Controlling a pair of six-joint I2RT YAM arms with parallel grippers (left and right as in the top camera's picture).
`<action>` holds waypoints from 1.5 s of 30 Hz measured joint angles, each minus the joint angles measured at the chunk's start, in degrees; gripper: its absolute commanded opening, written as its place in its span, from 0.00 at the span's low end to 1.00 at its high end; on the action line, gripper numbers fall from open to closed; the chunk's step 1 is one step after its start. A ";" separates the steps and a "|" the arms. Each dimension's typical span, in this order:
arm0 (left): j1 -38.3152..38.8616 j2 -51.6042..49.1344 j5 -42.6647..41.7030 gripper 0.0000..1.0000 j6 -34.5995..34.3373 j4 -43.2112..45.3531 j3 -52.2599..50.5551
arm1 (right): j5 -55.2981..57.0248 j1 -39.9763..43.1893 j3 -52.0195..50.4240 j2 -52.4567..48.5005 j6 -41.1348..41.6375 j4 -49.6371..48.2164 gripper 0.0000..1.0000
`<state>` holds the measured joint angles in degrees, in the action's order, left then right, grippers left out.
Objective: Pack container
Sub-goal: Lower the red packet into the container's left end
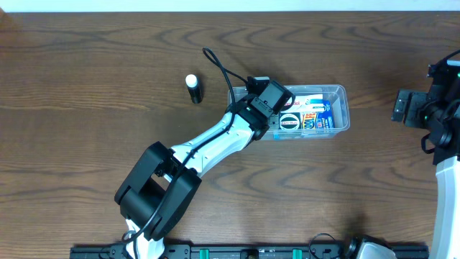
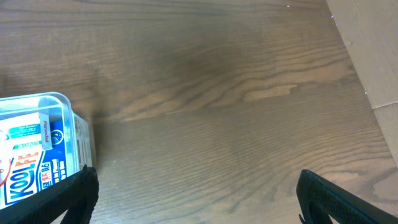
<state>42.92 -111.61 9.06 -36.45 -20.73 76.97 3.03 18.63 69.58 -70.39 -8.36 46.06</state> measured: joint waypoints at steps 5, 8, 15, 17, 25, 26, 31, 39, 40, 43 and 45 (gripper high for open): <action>0.00 0.00 0.04 0.59 0.00 -0.02 0.00 | 0.00 0.00 0.00 0.00 0.02 0.00 0.99; 0.00 0.00 0.04 0.59 0.00 -0.02 0.00 | 0.00 0.00 0.00 0.00 0.02 0.00 0.99; 0.00 0.00 0.02 0.75 -0.39 -0.02 0.00 | 0.00 0.00 0.00 0.00 0.02 0.00 0.99; 0.00 0.00 0.02 0.75 -0.42 -0.02 0.00 | 0.00 0.00 0.00 0.00 0.02 0.02 0.99; 0.00 0.00 0.02 0.75 -0.44 -0.02 0.00 | 0.00 0.00 0.00 0.00 0.02 0.00 0.99; 0.00 0.00 0.02 0.75 -0.44 -0.02 0.00 | 0.00 0.00 0.00 0.00 0.02 0.00 0.99; 0.00 0.00 0.02 0.74 -0.46 -0.02 0.00 | 0.00 0.00 0.00 0.00 0.02 0.00 0.99; -0.07 0.00 1.97 0.66 -0.70 -1.75 0.00 | 0.00 0.00 0.00 0.00 0.02 0.00 0.99; -0.09 0.00 2.12 0.64 -0.68 -1.95 0.00 | 0.00 0.00 0.00 0.00 0.00 0.00 0.99; -0.35 0.00 2.51 0.60 -0.59 -2.54 0.00 | 0.00 0.00 0.00 0.00 0.02 0.02 0.99; -0.68 0.00 2.51 0.54 -0.24 -3.30 0.00 | 0.00 0.00 0.00 0.00 0.02 0.00 0.99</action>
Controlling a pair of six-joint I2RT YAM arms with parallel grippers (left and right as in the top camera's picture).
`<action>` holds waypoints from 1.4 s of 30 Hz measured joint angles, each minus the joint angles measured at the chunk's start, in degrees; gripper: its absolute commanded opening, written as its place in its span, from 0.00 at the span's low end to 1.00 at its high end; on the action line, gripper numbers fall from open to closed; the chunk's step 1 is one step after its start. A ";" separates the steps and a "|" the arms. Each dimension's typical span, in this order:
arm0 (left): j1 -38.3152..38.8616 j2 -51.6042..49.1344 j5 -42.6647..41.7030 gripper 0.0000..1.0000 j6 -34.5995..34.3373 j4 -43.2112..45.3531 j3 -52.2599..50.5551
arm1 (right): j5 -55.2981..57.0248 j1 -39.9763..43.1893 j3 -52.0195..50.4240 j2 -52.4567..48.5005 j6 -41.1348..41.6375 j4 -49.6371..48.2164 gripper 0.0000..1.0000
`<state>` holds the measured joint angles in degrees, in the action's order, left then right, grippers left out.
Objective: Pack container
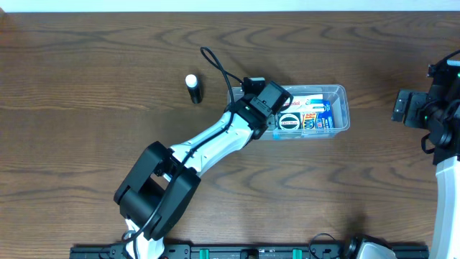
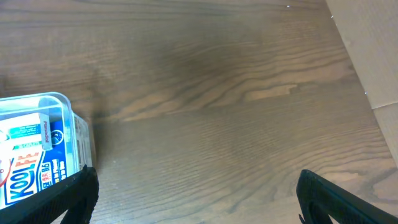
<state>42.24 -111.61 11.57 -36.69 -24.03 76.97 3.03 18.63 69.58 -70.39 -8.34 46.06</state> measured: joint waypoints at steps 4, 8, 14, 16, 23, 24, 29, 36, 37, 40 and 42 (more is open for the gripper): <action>-1.01 0.00 -0.04 0.39 0.74 -3.21 0.24 | 0.00 0.00 0.00 0.00 -0.02 0.02 0.99; -1.97 0.00 -0.04 0.13 1.75 -5.55 2.29 | 0.00 0.00 0.00 0.00 -0.02 0.00 0.99; -2.29 0.00 0.00 0.06 2.43 -5.97 4.17 | 0.00 0.00 0.00 0.00 0.00 0.00 0.99; -2.29 0.00 0.00 0.06 2.45 -6.43 4.17 | 0.00 0.00 0.00 0.00 0.00 0.00 0.99; -2.29 -0.04 0.07 0.06 2.64 -6.82 4.17 | 0.00 0.00 0.00 0.00 0.00 0.00 0.99; -2.29 -0.15 0.09 0.06 2.64 -7.04 4.17 | 0.00 0.00 0.00 0.00 0.00 0.00 0.99; -2.29 -2.27 0.44 0.06 2.67 -8.02 4.17 | 0.00 0.00 0.00 0.00 0.00 0.00 0.99; -3.17 -3.61 -0.46 0.06 4.24 -17.81 7.96 | 0.00 0.00 0.00 0.00 0.00 0.00 0.99; -3.67 -3.76 -1.18 0.06 4.63 -20.00 9.51 | 0.00 0.00 0.00 0.00 0.00 0.02 0.99; -5.29 -3.82 -3.76 0.06 5.38 -22.73 14.08 | 0.00 0.00 0.00 0.00 0.00 0.00 0.99; -6.54 -3.82 -5.99 0.06 5.64 -23.39 16.70 | 0.00 0.00 0.00 0.00 0.00 0.00 0.99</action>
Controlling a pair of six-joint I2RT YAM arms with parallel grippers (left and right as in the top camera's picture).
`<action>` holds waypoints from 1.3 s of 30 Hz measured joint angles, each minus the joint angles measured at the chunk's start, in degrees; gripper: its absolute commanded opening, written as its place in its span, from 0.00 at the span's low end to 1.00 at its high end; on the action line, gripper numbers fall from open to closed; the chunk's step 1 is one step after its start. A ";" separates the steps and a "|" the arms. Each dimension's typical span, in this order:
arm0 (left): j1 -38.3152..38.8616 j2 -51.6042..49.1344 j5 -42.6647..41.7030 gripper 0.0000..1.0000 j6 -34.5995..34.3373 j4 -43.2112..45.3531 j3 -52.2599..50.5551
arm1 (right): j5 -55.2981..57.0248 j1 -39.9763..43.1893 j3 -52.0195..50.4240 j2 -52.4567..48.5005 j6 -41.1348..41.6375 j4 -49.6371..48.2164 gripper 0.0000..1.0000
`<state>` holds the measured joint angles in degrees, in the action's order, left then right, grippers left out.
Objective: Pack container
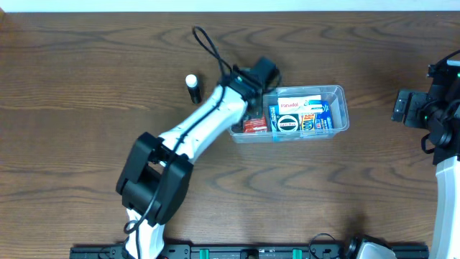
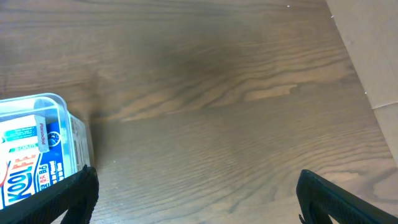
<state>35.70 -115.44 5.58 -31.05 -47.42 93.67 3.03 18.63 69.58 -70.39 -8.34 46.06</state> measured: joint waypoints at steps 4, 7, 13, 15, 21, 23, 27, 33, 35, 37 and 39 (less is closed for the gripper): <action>-2.03 0.00 -3.58 0.06 0.33 -0.63 1.31 | 0.00 0.00 0.00 0.00 0.00 0.02 0.99; -2.84 0.00 -5.11 0.06 0.63 -2.01 1.31 | 0.00 0.00 0.00 0.00 0.00 0.02 0.99; -2.34 -0.37 -8.24 0.06 0.92 -2.54 1.31 | 0.00 0.00 0.00 0.00 0.00 0.00 0.99; -1.70 -0.59 -8.39 0.05 0.92 -2.54 1.31 | 0.00 0.00 0.00 0.00 0.00 0.00 0.99; -0.26 -1.75 -7.50 0.06 0.55 -2.54 1.31 | 0.00 0.00 0.00 0.00 0.00 0.00 0.99; -0.26 -3.08 -7.13 0.06 -0.02 -2.54 1.31 | 0.00 0.00 0.00 0.00 0.00 0.00 0.99; -0.28 -6.01 -6.32 0.06 -0.94 -2.64 1.31 | 0.00 0.00 0.00 0.00 0.00 0.00 0.99; -0.28 -7.15 -5.11 0.06 -2.47 -2.47 1.36 | 0.00 0.00 0.00 0.00 0.00 0.00 0.99; -0.28 -7.15 -5.09 0.06 -2.71 -2.47 1.36 | 0.00 0.00 0.00 0.00 0.00 0.00 0.99; -0.28 -7.15 -4.96 0.06 -3.08 -2.47 1.36 | 0.00 0.00 0.00 0.00 0.00 0.00 0.99; -0.28 -7.15 -4.92 0.06 -3.21 -2.49 1.36 | 0.00 0.00 0.00 0.00 0.00 0.00 0.99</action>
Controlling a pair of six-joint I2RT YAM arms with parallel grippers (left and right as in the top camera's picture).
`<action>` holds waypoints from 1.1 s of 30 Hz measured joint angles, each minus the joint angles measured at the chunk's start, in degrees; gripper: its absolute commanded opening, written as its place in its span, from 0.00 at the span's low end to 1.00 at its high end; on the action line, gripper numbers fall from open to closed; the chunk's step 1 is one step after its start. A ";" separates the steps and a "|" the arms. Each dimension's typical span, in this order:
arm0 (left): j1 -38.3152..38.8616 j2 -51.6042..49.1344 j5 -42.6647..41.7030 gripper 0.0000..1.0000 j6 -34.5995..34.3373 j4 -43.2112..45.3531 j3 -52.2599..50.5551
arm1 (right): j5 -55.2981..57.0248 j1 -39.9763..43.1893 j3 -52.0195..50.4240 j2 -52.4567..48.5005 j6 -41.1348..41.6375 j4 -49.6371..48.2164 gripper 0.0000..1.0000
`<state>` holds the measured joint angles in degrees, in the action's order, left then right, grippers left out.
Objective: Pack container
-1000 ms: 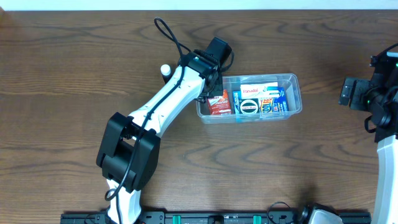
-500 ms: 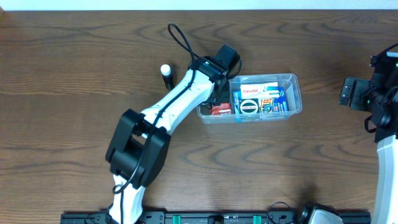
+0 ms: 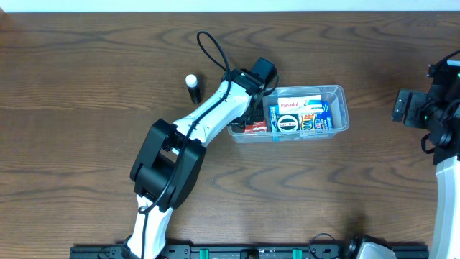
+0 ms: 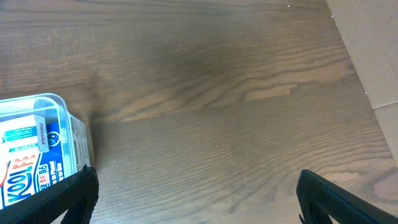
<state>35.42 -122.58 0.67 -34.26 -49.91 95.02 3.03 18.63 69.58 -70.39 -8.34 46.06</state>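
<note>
The clear plastic container (image 3: 343,108) lies right of the table's middle; its right end also shows in the right wrist view as the container (image 4: 68,134). It holds a red box (image 3: 254,127), a round black tin (image 3: 289,122), a blue and white Kool packet (image 3: 320,119) and a white Panadol box (image 3: 298,101). My left gripper (image 3: 257,85) hangs over the container's far left corner, with its fingers hidden under the wrist. My right gripper (image 4: 198,200) stands open over bare wood, right of the container. A black tube with a white cap (image 3: 192,88) lies left of the container.
The left arm (image 3: 208,119) stretches from the table's near edge up to the container. The right arm (image 3: 438,108) stands at the table's right edge. A pale board (image 4: 373,43) borders the wood in the right wrist view.
The left gripper stays at the container's far left corner. The left arm's elbow has shifted to the right and further back. The right arm and the container's contents look unchanged.
At first the left gripper was over the middle of the container, hiding its left half. It stood a little further left 2.7 s ago. By 1.3 s ago it was at the far left corner, with the red box showing inside. It is still there now.
</note>
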 measured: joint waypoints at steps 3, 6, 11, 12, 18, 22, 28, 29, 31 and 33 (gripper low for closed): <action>0.00 0.00 1.18 0.06 -0.04 -1.01 0.44 | 0.00 0.00 0.00 0.00 0.00 0.02 0.99; -0.04 -0.02 3.32 0.06 -0.07 -3.76 1.84 | 0.00 0.00 0.00 -0.02 0.00 0.02 0.99; -0.04 -0.02 5.16 0.06 -0.09 -5.99 4.04 | 0.00 0.00 0.00 -0.02 0.00 0.00 0.99; -0.04 -0.02 5.44 0.06 -0.07 -5.99 4.20 | 0.00 0.00 0.00 -0.02 0.00 0.00 0.99; -0.04 -0.02 5.86 0.06 -0.07 -6.08 4.26 | 0.00 0.00 0.00 -0.02 0.00 0.00 0.99; -0.04 -0.02 6.16 0.06 -0.09 -6.08 4.26 | 0.00 0.00 0.00 -0.02 0.00 0.00 0.99; -0.04 -0.37 6.21 0.06 -0.24 -6.01 4.26 | 0.00 0.00 0.00 -0.02 0.00 0.00 0.99; -0.04 -0.50 6.21 0.06 -0.24 -6.01 4.26 | 0.00 0.00 0.00 -0.02 0.00 0.00 0.99; -0.04 -0.66 6.21 0.06 -0.24 -5.81 4.24 | 0.00 0.00 0.00 -0.02 0.00 0.00 0.99; -0.04 -0.74 6.21 0.06 -0.24 -5.53 4.24 | 0.00 0.00 0.00 -0.02 0.00 0.00 0.99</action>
<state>35.38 -123.33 6.87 -34.50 -55.44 99.26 3.03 18.63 69.58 -70.41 -8.34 46.06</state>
